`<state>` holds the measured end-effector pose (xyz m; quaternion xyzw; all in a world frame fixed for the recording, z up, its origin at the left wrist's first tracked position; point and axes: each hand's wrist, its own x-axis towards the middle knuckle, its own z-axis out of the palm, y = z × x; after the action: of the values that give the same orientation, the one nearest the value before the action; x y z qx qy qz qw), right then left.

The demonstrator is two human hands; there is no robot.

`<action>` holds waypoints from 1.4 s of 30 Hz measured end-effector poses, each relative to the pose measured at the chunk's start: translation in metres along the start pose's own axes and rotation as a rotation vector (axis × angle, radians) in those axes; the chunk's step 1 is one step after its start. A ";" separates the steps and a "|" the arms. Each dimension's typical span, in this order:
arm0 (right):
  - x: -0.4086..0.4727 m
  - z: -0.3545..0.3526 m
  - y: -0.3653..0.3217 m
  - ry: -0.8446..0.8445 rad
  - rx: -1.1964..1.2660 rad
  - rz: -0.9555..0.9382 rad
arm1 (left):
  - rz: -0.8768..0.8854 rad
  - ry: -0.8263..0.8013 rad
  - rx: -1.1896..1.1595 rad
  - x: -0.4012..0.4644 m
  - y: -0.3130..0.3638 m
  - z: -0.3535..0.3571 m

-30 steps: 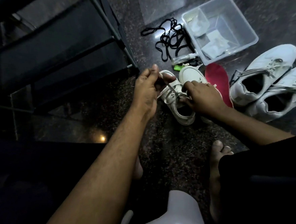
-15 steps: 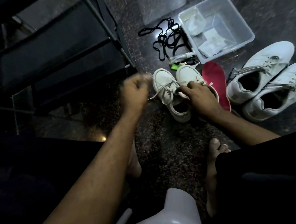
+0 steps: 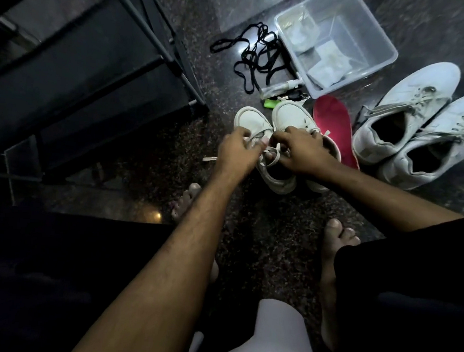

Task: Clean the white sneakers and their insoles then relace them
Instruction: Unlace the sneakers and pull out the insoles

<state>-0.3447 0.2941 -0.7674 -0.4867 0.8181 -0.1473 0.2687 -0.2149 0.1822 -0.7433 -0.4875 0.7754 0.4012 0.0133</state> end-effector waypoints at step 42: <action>-0.035 -0.007 -0.011 0.318 -0.417 -0.157 | 0.205 -0.113 0.336 -0.008 -0.010 0.025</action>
<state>-0.3276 0.3198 -0.7458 -0.5644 0.8223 -0.0703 0.0186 -0.2121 0.2018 -0.7629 -0.3736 0.8750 0.2923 0.0969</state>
